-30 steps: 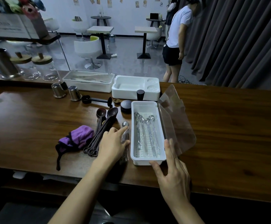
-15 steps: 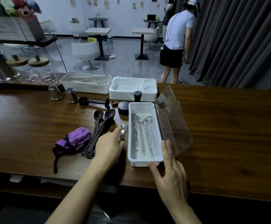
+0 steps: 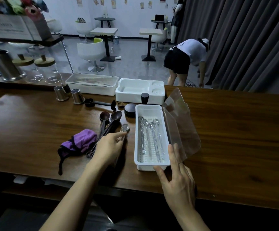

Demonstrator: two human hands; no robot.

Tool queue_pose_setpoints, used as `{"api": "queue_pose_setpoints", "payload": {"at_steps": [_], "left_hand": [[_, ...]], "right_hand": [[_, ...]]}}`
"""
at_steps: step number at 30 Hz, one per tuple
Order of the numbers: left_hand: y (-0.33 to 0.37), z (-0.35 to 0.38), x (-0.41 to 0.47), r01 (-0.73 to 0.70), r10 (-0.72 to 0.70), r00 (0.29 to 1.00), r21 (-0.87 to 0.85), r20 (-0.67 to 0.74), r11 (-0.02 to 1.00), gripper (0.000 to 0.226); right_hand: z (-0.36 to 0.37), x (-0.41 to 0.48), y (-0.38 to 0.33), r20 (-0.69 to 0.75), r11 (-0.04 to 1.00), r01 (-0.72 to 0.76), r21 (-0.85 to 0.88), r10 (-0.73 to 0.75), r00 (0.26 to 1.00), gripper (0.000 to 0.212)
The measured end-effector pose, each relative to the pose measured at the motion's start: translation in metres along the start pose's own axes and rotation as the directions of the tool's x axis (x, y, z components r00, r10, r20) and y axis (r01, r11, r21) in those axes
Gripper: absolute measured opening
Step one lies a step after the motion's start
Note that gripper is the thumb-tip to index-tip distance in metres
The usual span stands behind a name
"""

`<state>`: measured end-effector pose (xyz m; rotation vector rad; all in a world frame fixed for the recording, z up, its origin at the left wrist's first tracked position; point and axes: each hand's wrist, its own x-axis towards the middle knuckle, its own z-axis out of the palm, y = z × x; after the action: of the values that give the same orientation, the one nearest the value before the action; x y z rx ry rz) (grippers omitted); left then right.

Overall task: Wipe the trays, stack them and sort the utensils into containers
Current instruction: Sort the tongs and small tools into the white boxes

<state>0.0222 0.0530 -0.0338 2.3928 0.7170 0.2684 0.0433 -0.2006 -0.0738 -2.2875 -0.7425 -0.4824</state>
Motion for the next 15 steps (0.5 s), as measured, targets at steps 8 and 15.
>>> {"api": "queue_pose_setpoints", "payload": {"at_steps": [8,15], "left_hand": [[-0.002,-0.008,0.004,-0.034,0.009,0.998,-0.432,-0.059,0.901,0.039],[0.027,-0.023,0.016,-0.1,0.071,0.994,-0.472,-0.08,0.876,0.057]], "right_hand": [[0.002,-0.001,0.001,-0.005,1.0,-0.005,0.012,0.005,1.0,0.076],[0.002,0.0,0.001,-0.002,1.0,-0.011,0.001,0.011,1.0,0.075]]}}
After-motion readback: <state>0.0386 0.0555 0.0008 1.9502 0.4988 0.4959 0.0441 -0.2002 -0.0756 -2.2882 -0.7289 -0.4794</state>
